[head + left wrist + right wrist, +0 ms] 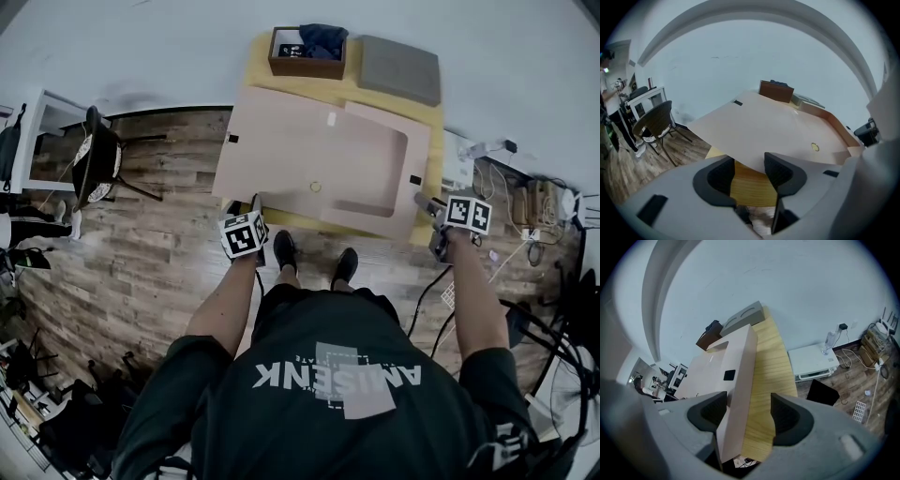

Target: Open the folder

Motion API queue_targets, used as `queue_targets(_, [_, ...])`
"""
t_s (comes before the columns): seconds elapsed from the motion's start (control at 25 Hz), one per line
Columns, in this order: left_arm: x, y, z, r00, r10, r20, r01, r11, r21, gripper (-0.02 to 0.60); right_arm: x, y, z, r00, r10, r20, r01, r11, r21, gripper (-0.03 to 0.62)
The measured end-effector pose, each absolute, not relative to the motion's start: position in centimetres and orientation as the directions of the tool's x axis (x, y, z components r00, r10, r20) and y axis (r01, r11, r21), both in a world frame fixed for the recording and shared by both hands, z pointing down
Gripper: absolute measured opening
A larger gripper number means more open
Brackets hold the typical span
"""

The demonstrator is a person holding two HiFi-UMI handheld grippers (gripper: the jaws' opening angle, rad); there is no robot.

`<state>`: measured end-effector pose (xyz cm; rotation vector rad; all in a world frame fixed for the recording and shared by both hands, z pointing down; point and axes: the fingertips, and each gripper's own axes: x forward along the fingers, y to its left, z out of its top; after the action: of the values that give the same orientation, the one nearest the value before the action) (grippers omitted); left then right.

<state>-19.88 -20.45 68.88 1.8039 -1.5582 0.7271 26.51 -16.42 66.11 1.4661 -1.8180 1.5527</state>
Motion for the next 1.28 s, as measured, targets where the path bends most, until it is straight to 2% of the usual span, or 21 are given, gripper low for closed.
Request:
queue_targets(0.12, [-20.5, -20.2, 69.6, 0.105, -0.624, 0.774, -0.994, -0.083, 0.068, 0.203, 26.3, -16.3, 66.2, -0.414, -0.472, 0.778, -0.842, -0.126, -0.525, 0.282])
queue_targets(0.28, [-21.5, -20.2, 69.9, 0.064, -0.625, 0.778, -0.998, -0.026, 0.061, 0.296, 26.4, -16.2, 66.1, -0.403, -0.481, 0.779, -0.844, -0.135, -0.52, 0.282])
queue_targets(0.4, [-22.1, -20.1, 69.8, 0.051, -0.641, 0.766, -0.999, -0.041, 0.033, 0.317, 26.2, -16.3, 66.1, -0.393, -0.482, 0.783, -0.852, -0.128, -0.507, 0.282])
queue_targets(0.48, [-22.3, -20.0, 69.6, 0.024, -0.655, 0.756, -0.998, -0.054, -0.015, 0.353, 26.2, -16.2, 66.1, -0.391, -0.482, 0.784, -0.855, -0.126, -0.504, 0.282])
queue_targets(0.72, [-21.9, -20.2, 69.2, 0.034, -0.669, 0.742, -0.985, -0.148, -0.088, 0.353, 26.3, -16.0, 66.1, -0.382, -0.491, 0.783, -0.853, -0.138, -0.503, 0.282])
queue_targets(0.96, [-20.8, -19.8, 68.3, 0.097, -0.651, 0.753, -0.894, -0.39, -0.222, 0.353, 26.2, -15.7, 66.3, -0.38, -0.495, 0.782, -0.853, -0.141, -0.503, 0.282])
queue_targets(1.12, [-19.2, -19.1, 67.3, 0.246, -0.597, 0.763, -0.858, -0.501, -0.115, 0.353, 26.0, -15.8, 66.3, -0.39, -0.497, 0.775, -0.849, -0.132, -0.511, 0.282])
queue_targets(1.28, [-17.7, -19.3, 64.9, 0.333, -0.579, 0.745, -0.842, -0.538, -0.042, 0.351, 25.9, -16.1, 66.0, -0.378, -0.503, 0.777, -0.859, -0.122, -0.497, 0.282])
